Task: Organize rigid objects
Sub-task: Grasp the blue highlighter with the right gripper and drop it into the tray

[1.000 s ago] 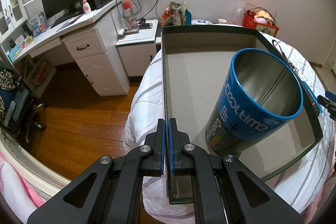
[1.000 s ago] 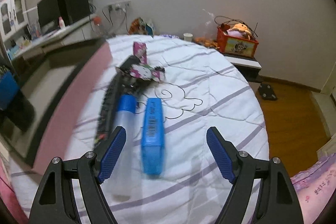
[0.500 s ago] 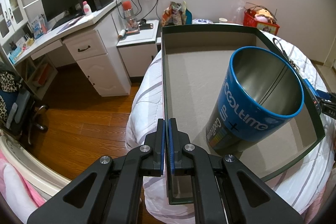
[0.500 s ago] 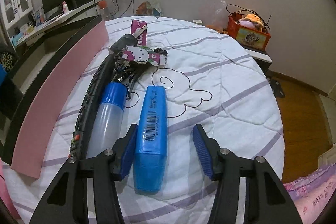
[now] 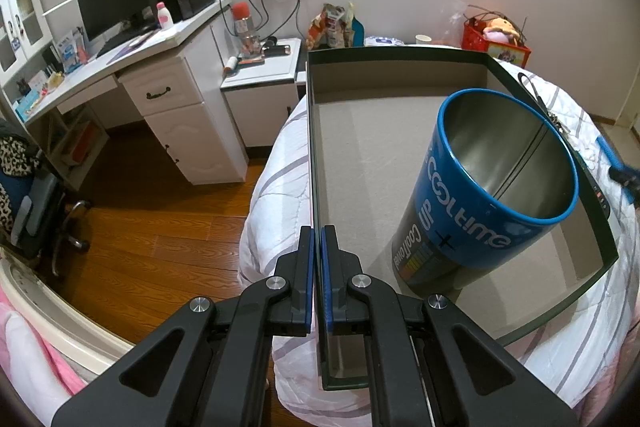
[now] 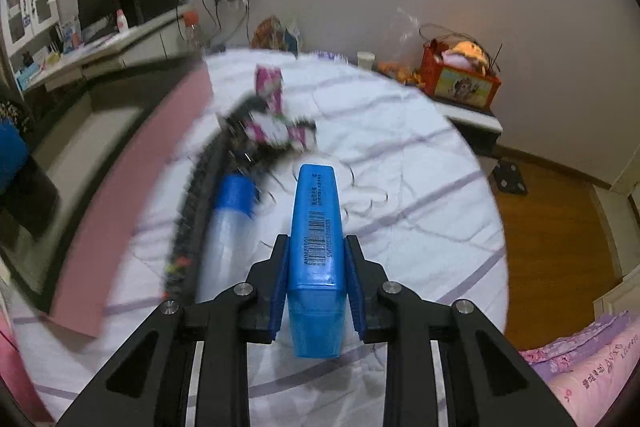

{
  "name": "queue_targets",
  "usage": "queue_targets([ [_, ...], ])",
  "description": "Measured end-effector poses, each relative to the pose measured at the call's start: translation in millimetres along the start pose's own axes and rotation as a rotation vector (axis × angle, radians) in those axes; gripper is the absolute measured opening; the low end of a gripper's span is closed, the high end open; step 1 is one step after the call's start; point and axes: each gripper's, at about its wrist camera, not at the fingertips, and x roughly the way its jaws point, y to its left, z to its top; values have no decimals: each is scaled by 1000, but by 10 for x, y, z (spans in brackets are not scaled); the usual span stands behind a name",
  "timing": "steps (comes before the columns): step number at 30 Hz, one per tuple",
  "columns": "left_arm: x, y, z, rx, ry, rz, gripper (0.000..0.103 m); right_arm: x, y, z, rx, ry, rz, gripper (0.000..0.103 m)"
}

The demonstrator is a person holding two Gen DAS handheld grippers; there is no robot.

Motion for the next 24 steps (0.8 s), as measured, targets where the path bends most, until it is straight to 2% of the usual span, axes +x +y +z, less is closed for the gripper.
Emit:
queue_targets([
  [2, -1, 4, -3, -1, -1, -3, 3, -200, 106, 96, -9, -45, 22, 27],
  [5, 4, -3, 7, -6, -1, -8, 3, -412, 325, 234, -29, -98, 103, 27],
  [10, -1, 12, 12, -11, -1, -13, 3, -485, 879, 409, -104, -130, 243, 27],
  [16, -7, 7, 12, -16, -1, -21, 3, -224, 1382, 412, -163, -80, 324, 27],
  [24, 1, 4, 18, -8, -1, -16, 3, 66, 1618, 325, -196, -1, 341, 27],
])
